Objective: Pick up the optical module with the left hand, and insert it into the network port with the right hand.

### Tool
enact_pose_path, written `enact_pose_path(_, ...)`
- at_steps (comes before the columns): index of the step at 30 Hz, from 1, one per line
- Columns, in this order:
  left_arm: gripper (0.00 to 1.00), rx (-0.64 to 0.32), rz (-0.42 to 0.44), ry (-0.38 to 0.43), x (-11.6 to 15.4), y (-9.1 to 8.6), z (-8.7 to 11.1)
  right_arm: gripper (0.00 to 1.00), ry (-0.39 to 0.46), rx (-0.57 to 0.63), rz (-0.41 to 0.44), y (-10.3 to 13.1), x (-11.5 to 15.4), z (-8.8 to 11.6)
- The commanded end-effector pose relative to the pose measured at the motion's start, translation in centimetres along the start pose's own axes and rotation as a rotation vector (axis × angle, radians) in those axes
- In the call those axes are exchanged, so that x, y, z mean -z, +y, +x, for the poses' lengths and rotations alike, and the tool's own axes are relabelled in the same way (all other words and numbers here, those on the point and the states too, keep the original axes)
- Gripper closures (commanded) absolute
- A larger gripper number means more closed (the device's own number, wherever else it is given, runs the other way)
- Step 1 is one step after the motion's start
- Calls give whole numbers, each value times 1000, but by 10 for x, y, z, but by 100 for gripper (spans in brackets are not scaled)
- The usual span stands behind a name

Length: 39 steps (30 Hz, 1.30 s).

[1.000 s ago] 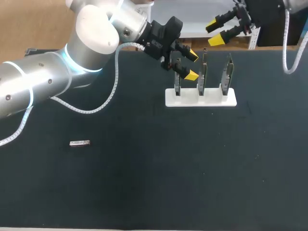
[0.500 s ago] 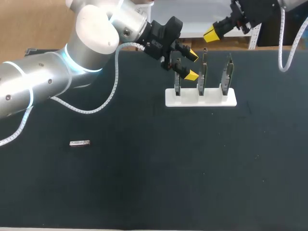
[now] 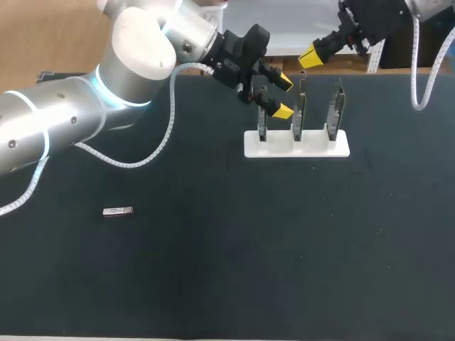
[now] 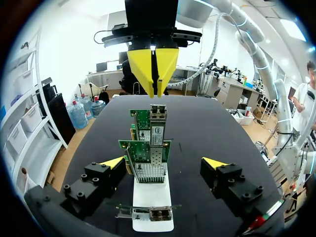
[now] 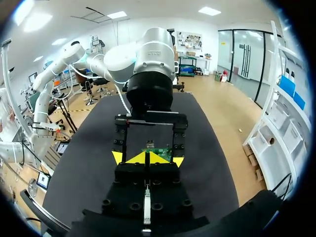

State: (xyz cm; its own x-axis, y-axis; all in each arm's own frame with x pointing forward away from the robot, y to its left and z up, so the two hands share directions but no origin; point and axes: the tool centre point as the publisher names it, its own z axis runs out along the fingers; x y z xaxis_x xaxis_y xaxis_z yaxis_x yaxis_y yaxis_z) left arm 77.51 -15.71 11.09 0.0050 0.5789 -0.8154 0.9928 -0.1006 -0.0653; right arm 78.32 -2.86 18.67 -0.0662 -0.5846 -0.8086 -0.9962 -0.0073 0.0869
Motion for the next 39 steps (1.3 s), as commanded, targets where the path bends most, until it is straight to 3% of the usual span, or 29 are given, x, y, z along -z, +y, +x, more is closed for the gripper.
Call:
enact_pose_path(1,0,1,3,4,0,2,-1,100,6,-1,-2,-1,-4,0)
enact_pose_path(21,0,1,3,4,0,2,-1,100,40,-67,-33,-4,-18,24)
enact_pose_path(39,0,1,3,4,0,2,-1,100,18,-124,-51,-4,-25,39)
